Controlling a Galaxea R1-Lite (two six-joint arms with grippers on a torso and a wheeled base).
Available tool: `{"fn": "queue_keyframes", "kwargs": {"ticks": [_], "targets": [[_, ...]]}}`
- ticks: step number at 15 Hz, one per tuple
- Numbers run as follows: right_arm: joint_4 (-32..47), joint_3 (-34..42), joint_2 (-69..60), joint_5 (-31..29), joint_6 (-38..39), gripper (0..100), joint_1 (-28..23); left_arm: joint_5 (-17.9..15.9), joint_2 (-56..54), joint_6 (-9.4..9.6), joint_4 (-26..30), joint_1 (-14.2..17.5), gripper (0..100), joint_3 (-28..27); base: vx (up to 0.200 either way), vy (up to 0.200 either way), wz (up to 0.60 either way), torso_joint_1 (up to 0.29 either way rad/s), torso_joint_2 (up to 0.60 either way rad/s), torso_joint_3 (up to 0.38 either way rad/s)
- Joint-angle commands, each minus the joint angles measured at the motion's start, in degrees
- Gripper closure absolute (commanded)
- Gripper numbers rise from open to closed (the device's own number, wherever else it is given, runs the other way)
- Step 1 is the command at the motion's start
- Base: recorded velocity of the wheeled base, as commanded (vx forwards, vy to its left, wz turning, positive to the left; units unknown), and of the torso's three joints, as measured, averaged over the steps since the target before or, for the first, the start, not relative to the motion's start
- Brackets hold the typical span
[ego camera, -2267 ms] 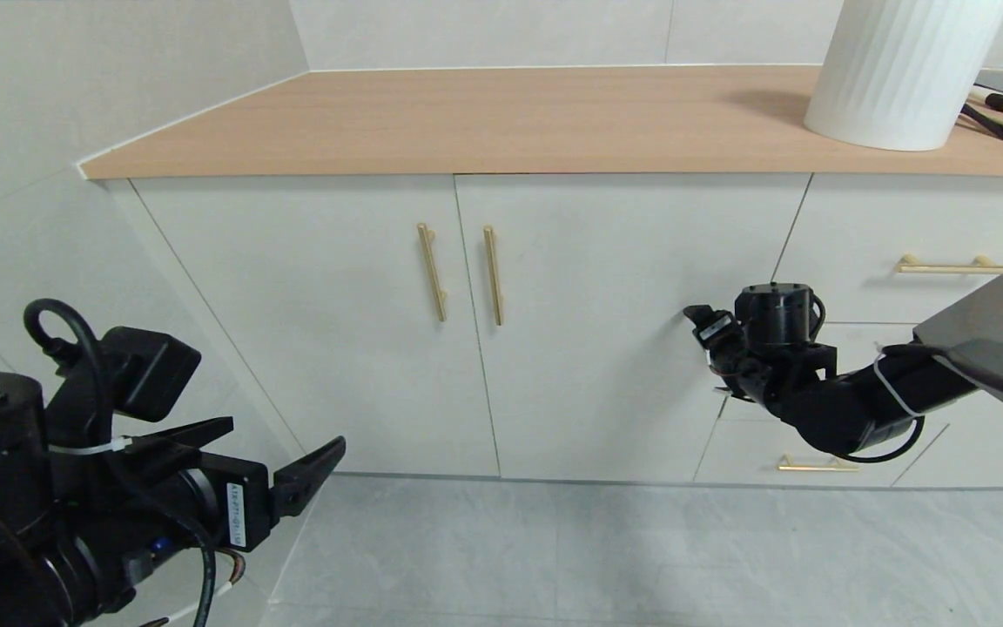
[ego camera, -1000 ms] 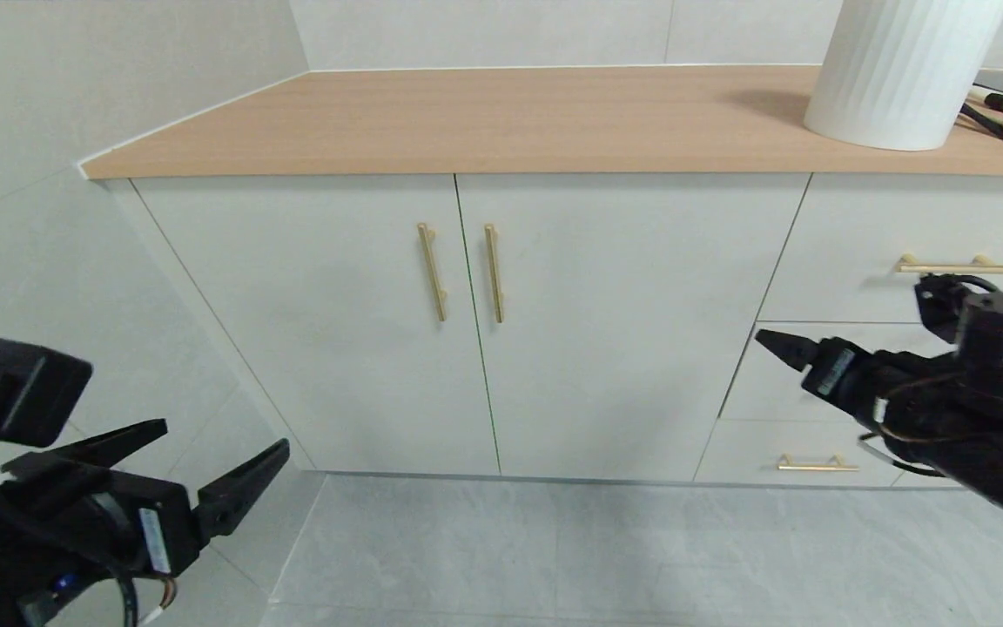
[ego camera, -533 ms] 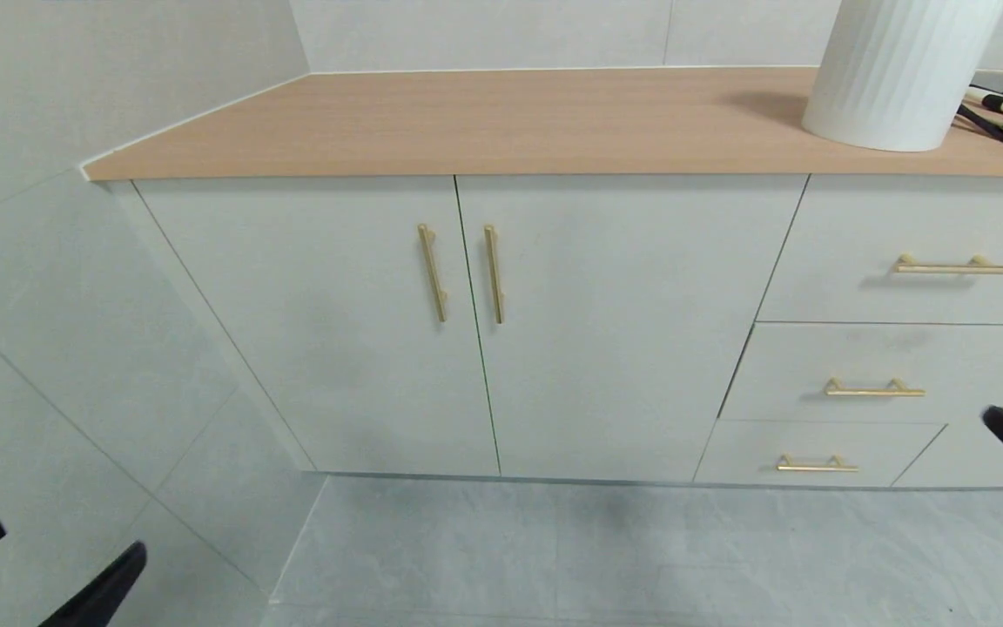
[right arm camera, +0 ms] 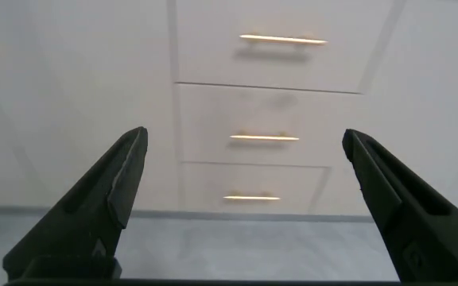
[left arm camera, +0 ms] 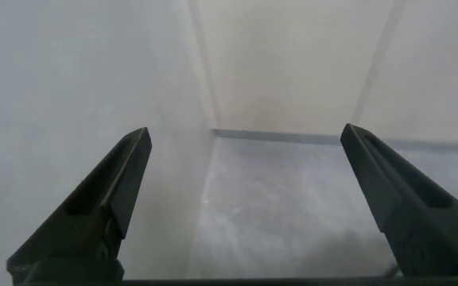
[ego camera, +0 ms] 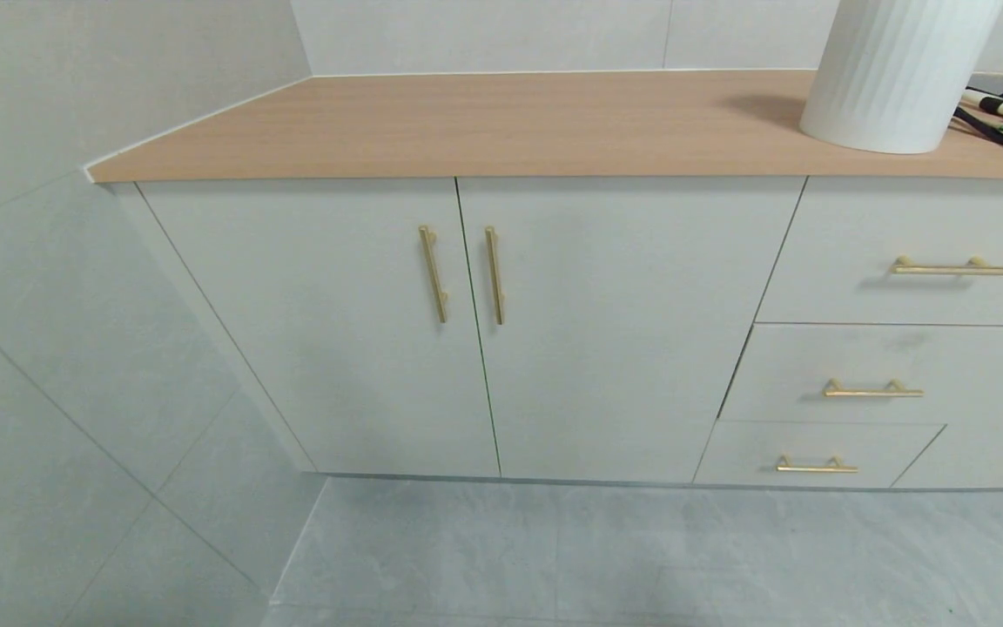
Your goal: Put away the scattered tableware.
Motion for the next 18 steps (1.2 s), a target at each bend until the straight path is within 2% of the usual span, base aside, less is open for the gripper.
{"fn": "queue_keyframes", "kwargs": {"ticks": [1, 2, 4, 6, 7, 8, 9, 11, 13, 15, 18], "targets": [[1.51, 2.42, -6.01, 1.10, -0.17, 0, -4.14, -0.03, -2.73, 0.06, -0.08, 4.55, 0, 1.22, 0.000, 0.000, 0.00, 0.000, 0.00, 0.000], [0.28, 4.61, -6.10, 0.93, -0.17, 0, -4.14, -1.00, -5.98, 0.33, 0.19, 7.63, 0, 2.28, 0.000, 0.000, 0.00, 0.000, 0.00, 0.000], [3.18, 5.67, -7.15, 1.10, 0.45, 0, -3.79, -1.53, -7.74, 0.15, -0.52, 8.33, 0, 6.59, 0.000, 0.000, 0.00, 0.000, 0.00, 0.000], [9.68, 5.67, -7.07, 1.28, 1.15, 0, -3.79, -3.11, -7.74, -1.78, -2.98, 8.33, 0, 7.38, 0.000, 0.000, 0.00, 0.000, 0.00, 0.000], [9.68, 5.67, -7.07, 1.37, 2.73, 0, -3.79, -8.82, -7.74, -3.45, -3.42, 8.33, 0, 7.64, 0.000, 0.000, 0.00, 0.000, 0.00, 0.000], [9.77, 5.67, -7.07, 1.89, 4.05, 0, -3.79, -12.34, -7.74, -4.86, -3.42, 8.33, 0, 7.64, 0.000, 0.000, 0.00, 0.000, 0.00, 0.000], [9.77, 5.67, -7.07, 3.12, 5.11, 0, -3.79, -14.09, -7.74, -5.83, -4.73, 8.33, 0, 8.61, 0.000, 0.000, 0.00, 0.000, 0.00, 0.000], [9.77, 5.67, -7.07, 4.00, 5.46, 0, -3.79, -16.91, -7.74, -5.12, -7.28, 8.25, 0, 9.66, 0.000, 0.000, 0.00, 0.000, 0.00, 0.000], [9.77, 5.67, -7.07, 5.15, 4.23, 0, -3.62, -17.08, -7.74, -4.77, -7.19, 8.25, 0, 9.66, 0.000, 0.000, 0.00, 0.000, 0.00, 0.000], [14.25, 5.58, -7.07, 8.57, 3.70, 0, -3.53, -17.26, -7.74, -4.68, -7.19, 8.25, 0, 9.66, 0.000, 0.000, 0.00, 0.000, 0.00, 0.000], [12.76, 5.67, -7.15, 8.75, 5.99, 0, -3.53, -17.17, -7.74, -4.68, -7.19, 8.25, 0, 9.66, 0.000, 0.000, 0.00, 0.000, 0.00, 0.000]]}}
